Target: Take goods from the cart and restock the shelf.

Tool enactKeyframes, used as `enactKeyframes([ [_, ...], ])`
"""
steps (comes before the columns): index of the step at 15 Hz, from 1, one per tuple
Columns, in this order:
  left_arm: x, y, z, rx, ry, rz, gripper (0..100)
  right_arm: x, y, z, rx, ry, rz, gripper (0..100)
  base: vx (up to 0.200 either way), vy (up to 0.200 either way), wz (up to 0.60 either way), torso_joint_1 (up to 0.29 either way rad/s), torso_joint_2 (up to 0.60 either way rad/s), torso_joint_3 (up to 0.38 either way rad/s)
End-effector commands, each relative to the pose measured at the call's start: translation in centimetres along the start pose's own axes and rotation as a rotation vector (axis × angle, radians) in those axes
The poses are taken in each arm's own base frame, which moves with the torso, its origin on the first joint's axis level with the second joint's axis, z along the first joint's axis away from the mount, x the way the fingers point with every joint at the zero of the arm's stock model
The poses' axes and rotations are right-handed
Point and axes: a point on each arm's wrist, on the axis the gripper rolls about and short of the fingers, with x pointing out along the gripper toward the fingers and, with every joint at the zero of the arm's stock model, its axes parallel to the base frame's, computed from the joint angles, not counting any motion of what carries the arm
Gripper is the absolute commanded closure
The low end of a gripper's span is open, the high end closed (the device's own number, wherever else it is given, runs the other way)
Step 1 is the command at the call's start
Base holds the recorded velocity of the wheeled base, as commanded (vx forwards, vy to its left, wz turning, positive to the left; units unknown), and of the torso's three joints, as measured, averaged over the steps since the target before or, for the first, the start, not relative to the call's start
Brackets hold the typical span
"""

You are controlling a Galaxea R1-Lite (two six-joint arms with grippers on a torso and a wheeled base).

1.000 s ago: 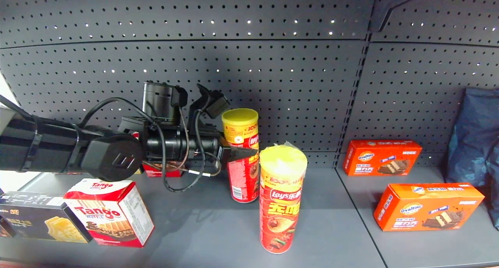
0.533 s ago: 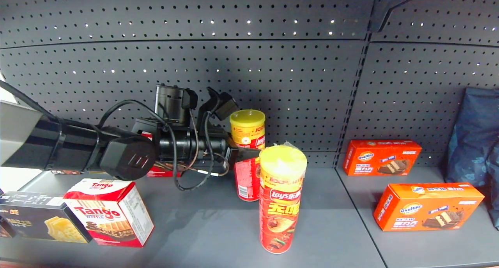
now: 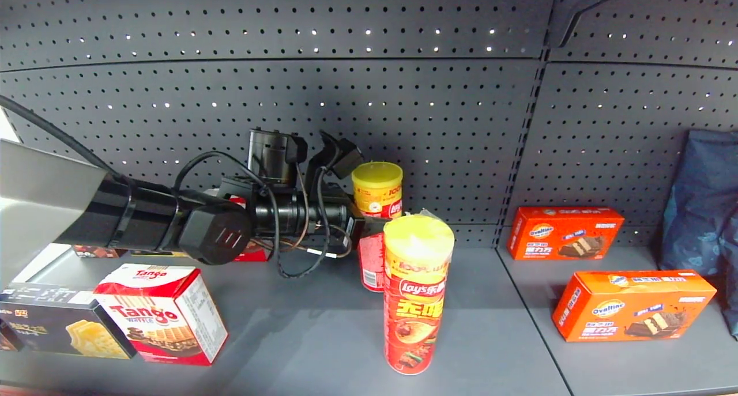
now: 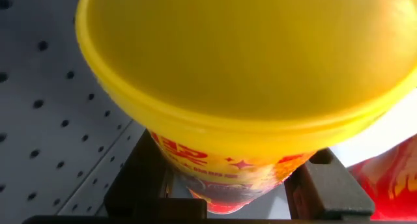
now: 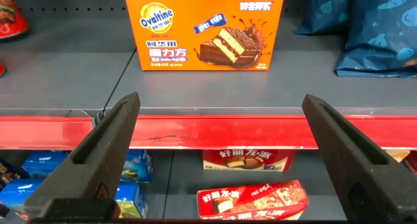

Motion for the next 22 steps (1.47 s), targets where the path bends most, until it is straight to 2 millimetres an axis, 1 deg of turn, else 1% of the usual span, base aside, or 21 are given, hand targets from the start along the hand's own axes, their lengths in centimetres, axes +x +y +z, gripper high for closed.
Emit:
enactKeyframes([
  [1,0.5,0.1,-0.4,-0.004,0.009,-0.006,100,0.0,0.0,0.0,0.0,0.002,0.001,0,0.0,0.0,0.0,0.0,0.0,0.0],
  [7,1.0,0.3,-1.0,-0.003,0.019,-0.01,100,0.0,0.0,0.0,0.0,0.002,0.001,0,0.0,0.0,0.0,0.0,0.0,0.0],
  [8,1.0,0.3,-1.0,-0.002,0.019,-0.01,0,0.0,0.0,0.0,0.0,0.002,0.001,0,0.0,0.0,0.0,0.0,0.0,0.0],
  [11,1.3,-0.1,-1.6,0.003,0.036,-0.018,0,0.0,0.0,0.0,0.0,0.002,0.001,0,0.0,0.0,0.0,0.0,0.0,0.0],
  [12,1.0,-0.3,-1.7,-0.001,0.042,-0.014,0,0.0,0.0,0.0,-0.001,0.002,0.001,0,0.0,0.0,0.0,0.0,0.0,0.0],
  [14,-0.2,-0.7,-1.4,0.0,0.051,0.041,0,0.0,0.0,0.0,0.0,0.002,0.001,0,0.0,0.0,0.0,0.0,0.0,0.0],
  [17,-2.0,-1.7,-1.7,-0.009,0.069,0.078,0,0.0,0.0,0.0,0.0,0.002,0.001,0,0.0,0.0,0.0,0.0,0.0,0.0],
  [18,-2.2,-1.8,-1.8,-0.012,0.071,0.082,0,0.0,0.0,0.0,-0.001,0.002,0.001,0,0.0,0.0,0.0,0.0,0.0,0.0],
  [19,-2.9,-2.4,-2.3,-0.013,0.069,0.103,0,0.0,0.0,0.0,0.0,0.002,0.001,0,0.0,0.0,0.0,0.0,0.0,0.0],
  [22,-3.2,-2.8,-3.3,-0.018,0.103,0.2,0,0.0,0.0,0.0,-0.001,0.002,0.001,0,0.0,0.0,0.0,0.0,0.0,0.0],
])
